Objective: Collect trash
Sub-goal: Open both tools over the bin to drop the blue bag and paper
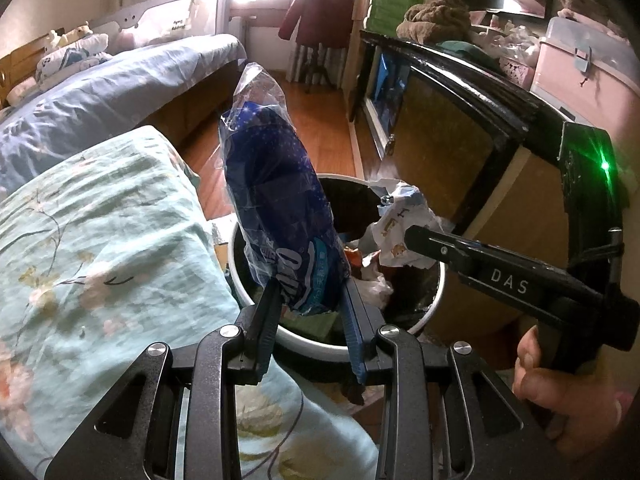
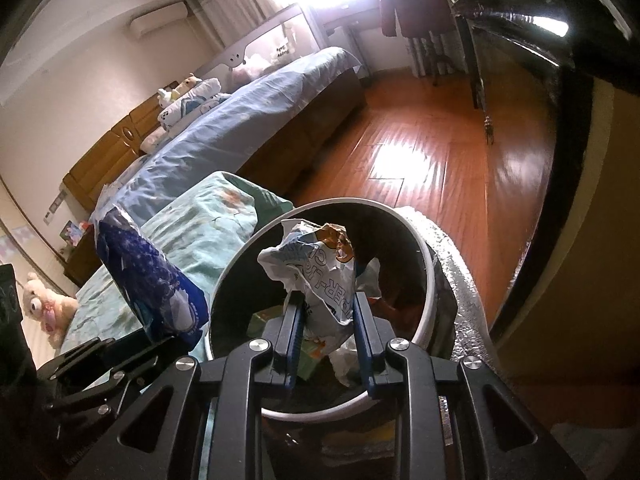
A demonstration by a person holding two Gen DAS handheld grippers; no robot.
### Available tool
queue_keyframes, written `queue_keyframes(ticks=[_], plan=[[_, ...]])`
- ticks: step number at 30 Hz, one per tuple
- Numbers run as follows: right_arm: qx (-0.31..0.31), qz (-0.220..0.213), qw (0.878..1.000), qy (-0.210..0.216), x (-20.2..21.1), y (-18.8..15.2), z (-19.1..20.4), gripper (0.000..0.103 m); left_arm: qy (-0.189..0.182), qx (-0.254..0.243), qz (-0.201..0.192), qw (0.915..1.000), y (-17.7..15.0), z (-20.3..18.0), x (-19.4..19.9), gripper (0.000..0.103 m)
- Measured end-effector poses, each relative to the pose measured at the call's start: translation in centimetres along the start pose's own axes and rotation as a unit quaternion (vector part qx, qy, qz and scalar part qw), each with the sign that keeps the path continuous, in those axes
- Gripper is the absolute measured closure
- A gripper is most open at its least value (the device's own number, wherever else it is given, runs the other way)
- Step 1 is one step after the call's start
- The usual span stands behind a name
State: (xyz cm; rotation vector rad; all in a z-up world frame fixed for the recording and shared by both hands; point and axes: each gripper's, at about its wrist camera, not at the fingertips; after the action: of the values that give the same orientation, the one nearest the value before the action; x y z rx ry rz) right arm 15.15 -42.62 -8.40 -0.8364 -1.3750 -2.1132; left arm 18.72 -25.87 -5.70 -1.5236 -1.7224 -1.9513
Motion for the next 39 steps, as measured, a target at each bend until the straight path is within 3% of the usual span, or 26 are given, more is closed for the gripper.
queue_keyframes(ticks=[13, 18, 25, 39], plan=[[-0.012, 0.021, 1.000, -0.003, -1.2, 0.6, -0.6, 0.074, -0.008, 0.009, 0.019, 0.9997, 0.6, 0.1, -1.2, 0.073], [-0.026, 0.023, 0.999, 0.008, -1.1, 0.8, -1.0, 0.057, -0.006, 0.013, 0.016, 0.9998, 0.6, 0.1, -1.0, 0.064], [-0.028, 0.011, 0.999, 0.017, 0.3, 0.6, -0.4, 0.050, 0.002, 0.023, 0.003, 0.9997, -0.1, 0.7, 0.8, 0.056], [0.000, -0.041, 0.998, 0.041, 5.2, -2.1, 3.9, 0.020, 0.034, 0.067, -0.051, 0.9959, -4.6, 3.6, 8.2, 0.044]])
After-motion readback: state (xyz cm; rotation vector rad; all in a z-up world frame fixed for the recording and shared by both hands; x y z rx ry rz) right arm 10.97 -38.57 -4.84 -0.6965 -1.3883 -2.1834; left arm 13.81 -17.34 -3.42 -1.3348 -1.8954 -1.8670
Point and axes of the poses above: each gripper's, at about its wrist camera, not at the fingertips, and x roughly against the way its jaws point, z to its left, y to its top, and after that the axes turned 2 degrees about x, right-handed
